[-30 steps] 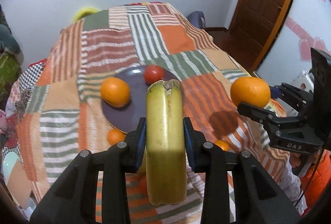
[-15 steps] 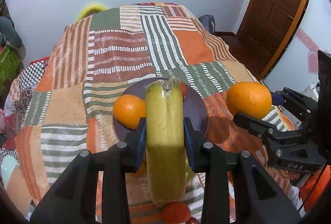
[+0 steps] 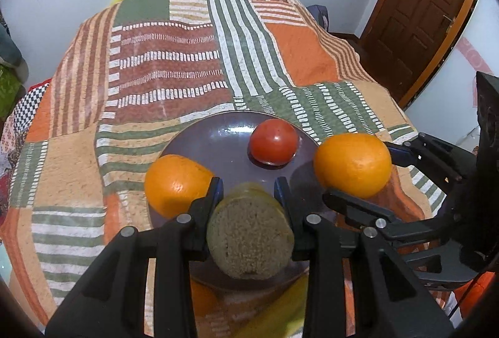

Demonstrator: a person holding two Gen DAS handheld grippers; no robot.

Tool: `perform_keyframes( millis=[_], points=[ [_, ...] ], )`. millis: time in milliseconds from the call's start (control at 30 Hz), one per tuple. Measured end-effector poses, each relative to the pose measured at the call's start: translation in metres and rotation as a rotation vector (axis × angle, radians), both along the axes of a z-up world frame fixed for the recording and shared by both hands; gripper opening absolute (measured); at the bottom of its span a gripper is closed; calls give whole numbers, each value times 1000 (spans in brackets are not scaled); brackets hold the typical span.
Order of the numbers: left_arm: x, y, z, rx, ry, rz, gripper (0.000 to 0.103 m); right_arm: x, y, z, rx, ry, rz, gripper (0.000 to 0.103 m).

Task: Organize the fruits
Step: 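Place the Dole orange on the plate with the right tool while the left tool lays the squash there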

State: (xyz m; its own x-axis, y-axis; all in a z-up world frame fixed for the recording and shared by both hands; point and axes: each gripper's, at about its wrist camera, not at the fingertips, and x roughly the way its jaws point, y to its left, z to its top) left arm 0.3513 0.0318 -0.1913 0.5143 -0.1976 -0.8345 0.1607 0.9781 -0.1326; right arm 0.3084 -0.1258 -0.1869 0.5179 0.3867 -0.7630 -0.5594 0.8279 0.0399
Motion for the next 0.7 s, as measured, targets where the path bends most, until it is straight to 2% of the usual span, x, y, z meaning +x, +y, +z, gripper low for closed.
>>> perform_keyframes(
  millis=[133,433,500,533,567,700],
  points=[
    [11,0,-7,11,11,12,33,9,0,-7,-1,19,5,62],
    [22,0,-1,13,-5,15,34,15,10,-17,-12,56,52,62],
    [22,-2,6,31,-25,23,44,16,14,-21,-28,68,63,62],
    [21,-2,10,33,-46,31,56,17,15,-23,-37,76,66,62],
    [20,-2,15,32,-68,37,61,18,17,-25,-45,85,66,62],
    [13,-3,28,59,-104,36,62,17,19,-31,-83,98,68,62]
  ],
)
